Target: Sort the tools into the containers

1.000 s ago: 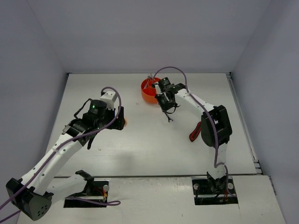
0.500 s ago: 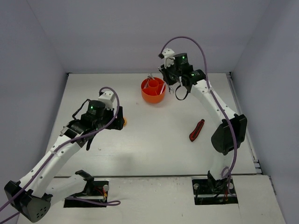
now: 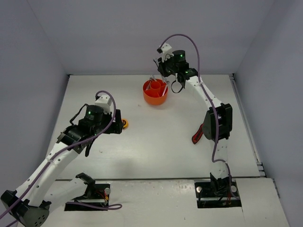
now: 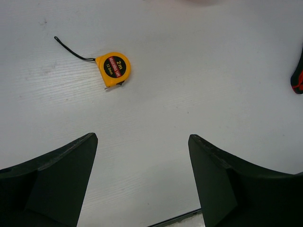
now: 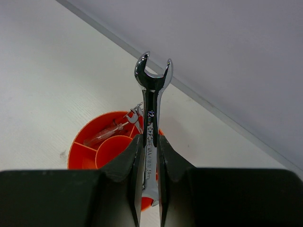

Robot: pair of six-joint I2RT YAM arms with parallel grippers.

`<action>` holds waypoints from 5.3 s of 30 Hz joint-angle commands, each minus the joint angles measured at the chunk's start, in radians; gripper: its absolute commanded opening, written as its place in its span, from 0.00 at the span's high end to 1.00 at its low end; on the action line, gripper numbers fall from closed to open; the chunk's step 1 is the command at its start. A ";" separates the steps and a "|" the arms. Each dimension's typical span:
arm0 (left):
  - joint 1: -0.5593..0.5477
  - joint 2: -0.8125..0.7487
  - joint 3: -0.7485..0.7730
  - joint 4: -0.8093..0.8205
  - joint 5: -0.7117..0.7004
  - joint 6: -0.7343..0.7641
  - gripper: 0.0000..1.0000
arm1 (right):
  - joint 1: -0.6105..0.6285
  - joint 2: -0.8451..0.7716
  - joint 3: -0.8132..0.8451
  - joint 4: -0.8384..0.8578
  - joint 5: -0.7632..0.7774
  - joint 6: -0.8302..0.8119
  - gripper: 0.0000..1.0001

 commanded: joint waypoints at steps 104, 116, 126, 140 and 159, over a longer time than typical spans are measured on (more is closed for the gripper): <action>0.150 1.010 0.416 -0.044 -0.083 -0.288 0.31 | -0.030 -0.963 -1.115 0.157 0.192 0.325 0.25; 0.143 0.984 0.399 -0.041 -0.091 -0.254 0.56 | -0.028 -0.977 -1.102 0.153 0.118 0.331 0.24; 0.077 0.664 0.332 0.206 -0.033 0.070 0.70 | -0.011 -0.932 -0.994 0.148 -0.115 0.419 0.24; 0.072 0.281 0.058 0.659 0.396 0.512 0.76 | 0.050 -0.724 -0.690 0.148 -0.444 0.647 0.24; 0.037 0.253 0.067 0.666 0.522 0.655 0.76 | 0.190 -0.541 -0.575 0.150 -0.334 0.682 0.32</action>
